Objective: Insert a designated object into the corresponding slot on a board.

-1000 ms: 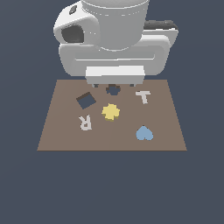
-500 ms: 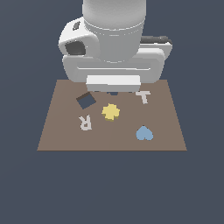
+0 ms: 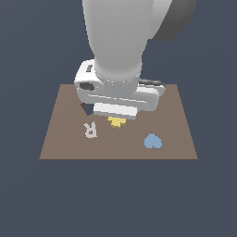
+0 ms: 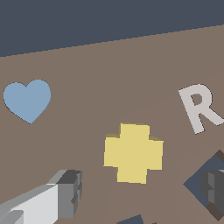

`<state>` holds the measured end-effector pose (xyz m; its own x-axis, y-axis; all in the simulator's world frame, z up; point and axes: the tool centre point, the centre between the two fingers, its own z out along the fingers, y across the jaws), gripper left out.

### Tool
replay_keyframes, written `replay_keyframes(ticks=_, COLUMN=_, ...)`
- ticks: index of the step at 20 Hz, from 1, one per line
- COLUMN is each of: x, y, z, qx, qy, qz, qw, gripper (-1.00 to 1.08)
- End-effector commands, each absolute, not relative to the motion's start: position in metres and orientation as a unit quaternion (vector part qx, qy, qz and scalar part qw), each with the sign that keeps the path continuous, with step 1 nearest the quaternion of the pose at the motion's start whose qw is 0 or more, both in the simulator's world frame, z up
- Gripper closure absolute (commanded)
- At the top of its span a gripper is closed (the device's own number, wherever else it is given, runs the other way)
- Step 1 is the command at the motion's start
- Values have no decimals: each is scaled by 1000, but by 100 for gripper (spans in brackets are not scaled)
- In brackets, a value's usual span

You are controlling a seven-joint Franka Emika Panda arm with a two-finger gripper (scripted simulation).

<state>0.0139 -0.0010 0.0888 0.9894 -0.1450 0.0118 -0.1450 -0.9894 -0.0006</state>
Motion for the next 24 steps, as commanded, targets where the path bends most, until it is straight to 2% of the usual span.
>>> replay_keyframes(ticks=1, x=15, y=-2, z=73, qx=996, qy=-87, qz=4, qw=1, gripper=-92)
replay_keyframes(ticks=22, x=17, y=-3, z=30, qx=994, qy=-107, qz=0, qw=0, gripper=-92)
replay_keyframes(ticks=23, x=17, y=-3, z=30, qx=994, qy=-107, qz=0, qw=0, gripper=108)
replay_keyframes(ticks=24, x=17, y=-3, z=30, qx=994, qy=-107, qz=0, qw=0, gripper=108)
